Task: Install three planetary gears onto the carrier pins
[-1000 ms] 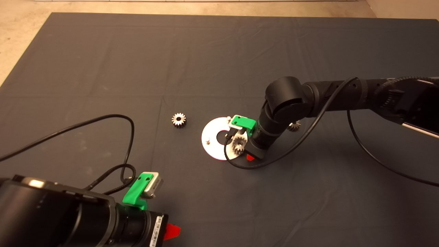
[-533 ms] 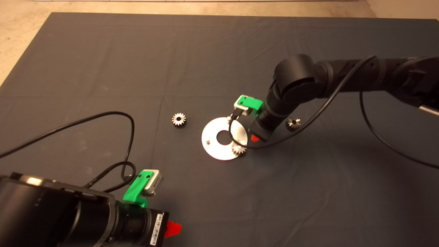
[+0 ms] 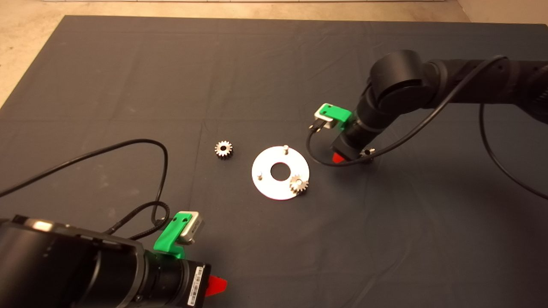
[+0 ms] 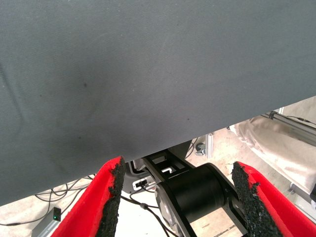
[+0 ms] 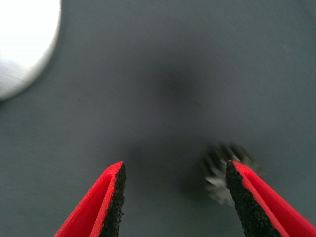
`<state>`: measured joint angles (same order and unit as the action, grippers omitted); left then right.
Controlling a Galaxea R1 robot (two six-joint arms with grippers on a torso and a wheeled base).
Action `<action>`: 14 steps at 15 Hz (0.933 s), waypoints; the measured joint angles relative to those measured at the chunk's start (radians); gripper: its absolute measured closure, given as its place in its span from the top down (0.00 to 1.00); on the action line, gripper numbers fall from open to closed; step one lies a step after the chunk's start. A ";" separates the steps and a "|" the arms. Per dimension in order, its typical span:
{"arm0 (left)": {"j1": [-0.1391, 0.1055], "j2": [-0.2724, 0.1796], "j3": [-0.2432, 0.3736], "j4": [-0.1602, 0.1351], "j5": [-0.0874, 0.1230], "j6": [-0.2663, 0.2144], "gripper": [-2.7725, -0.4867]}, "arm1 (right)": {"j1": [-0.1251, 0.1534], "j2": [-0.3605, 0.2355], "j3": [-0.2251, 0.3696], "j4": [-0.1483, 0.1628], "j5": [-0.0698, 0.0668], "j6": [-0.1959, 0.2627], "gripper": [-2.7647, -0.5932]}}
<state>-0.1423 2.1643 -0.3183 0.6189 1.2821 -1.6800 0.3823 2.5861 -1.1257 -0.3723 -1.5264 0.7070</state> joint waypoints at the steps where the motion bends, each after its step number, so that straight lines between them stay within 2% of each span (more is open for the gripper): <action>1: 0.000 0.000 0.000 0.000 0.000 0.000 0.44 | 0.000 -0.033 0.002 0.000 0.000 0.000 0.41; 2: 0.000 0.000 0.000 0.000 0.000 0.000 0.44 | 0.000 -0.069 0.009 0.000 0.000 0.001 0.41; 4: 0.000 0.000 0.000 0.000 0.000 0.000 0.44 | 0.000 -0.133 0.044 0.000 -0.004 0.039 0.41; 6: 0.000 0.003 0.000 0.000 0.000 0.000 0.44 | 0.000 -0.163 0.083 0.000 -0.006 0.071 0.41; 7: 0.000 0.002 0.000 0.000 0.000 0.000 0.44 | 0.000 -0.165 0.091 0.000 0.005 0.074 0.41; 11: 0.000 0.002 0.000 0.000 0.000 0.000 0.44 | 0.000 -0.160 0.093 0.000 0.030 0.076 0.41; 14: 0.000 0.002 0.000 0.000 -0.009 0.000 0.44 | 0.000 -0.162 0.080 0.000 0.053 0.076 0.41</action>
<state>-0.1423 2.1662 -0.3183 0.6187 1.2730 -1.6800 0.3819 2.4240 -1.0456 -0.3721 -1.4737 0.7826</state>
